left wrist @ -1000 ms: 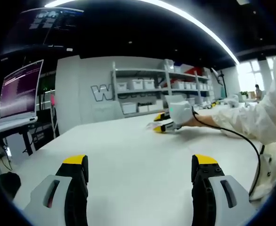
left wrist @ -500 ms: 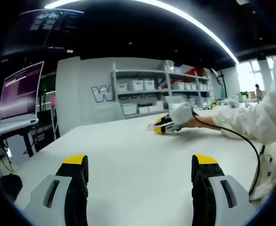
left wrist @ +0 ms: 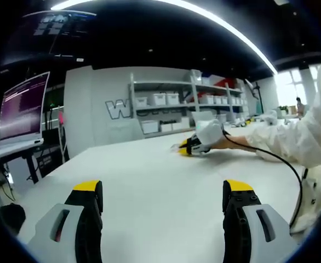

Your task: Open the resealable bag by pulling the two sides of the seal apart until the entire bag opening is separated and visibly accessible.

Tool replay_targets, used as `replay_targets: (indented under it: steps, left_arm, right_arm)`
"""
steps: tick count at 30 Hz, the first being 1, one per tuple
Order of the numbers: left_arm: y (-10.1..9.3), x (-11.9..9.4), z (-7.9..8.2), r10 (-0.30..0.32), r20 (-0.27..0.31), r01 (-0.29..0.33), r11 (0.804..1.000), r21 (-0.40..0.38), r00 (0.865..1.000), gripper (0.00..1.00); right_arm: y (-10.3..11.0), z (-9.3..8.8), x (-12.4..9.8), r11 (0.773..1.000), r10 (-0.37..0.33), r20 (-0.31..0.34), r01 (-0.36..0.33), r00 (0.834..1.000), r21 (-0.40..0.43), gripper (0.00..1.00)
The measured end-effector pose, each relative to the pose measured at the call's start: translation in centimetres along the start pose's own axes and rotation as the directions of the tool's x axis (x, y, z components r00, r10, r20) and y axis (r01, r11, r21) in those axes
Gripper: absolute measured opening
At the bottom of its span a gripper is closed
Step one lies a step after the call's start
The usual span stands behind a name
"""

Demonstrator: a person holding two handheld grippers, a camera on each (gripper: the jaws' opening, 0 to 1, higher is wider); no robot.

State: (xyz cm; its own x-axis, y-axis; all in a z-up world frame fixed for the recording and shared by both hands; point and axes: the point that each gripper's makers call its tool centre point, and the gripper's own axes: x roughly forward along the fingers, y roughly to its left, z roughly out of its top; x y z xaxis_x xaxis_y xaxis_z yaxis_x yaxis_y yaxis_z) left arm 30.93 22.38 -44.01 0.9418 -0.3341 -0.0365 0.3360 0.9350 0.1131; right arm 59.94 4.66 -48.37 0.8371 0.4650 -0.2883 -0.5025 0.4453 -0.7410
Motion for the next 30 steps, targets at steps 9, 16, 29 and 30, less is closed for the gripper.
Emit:
replay_targets:
  steps: [9,16,29,30]
  left_arm:
    - [0.19,-0.04,-0.01,0.005,-0.001,-0.005,1.000,0.000,1.000,0.90]
    - [0.16,-0.08,0.05,0.004,0.000,-0.004,1.000,0.001,1.000,0.90]
    - [0.20,-0.15,-0.02,0.008,-0.002,-0.008,1.000,0.002,1.000,0.90]
    - [0.22,-0.16,-0.06,0.009,-0.003,-0.009,1.000,0.002,1.000,0.90]
  right_arm:
    - [0.11,-0.13,0.16,1.000,0.007,-0.007,-0.007,1.000,0.007,0.01]
    - [0.11,-0.31,0.42,1.000,0.012,-0.015,-0.012,1.000,0.004,0.00]
    - [0.11,-0.35,0.36,1.000,0.011,-0.012,-0.011,1.000,-0.013,0.00]
    - [0.14,-0.34,0.29,1.000,0.010,-0.014,-0.010,1.000,-0.015,0.00]
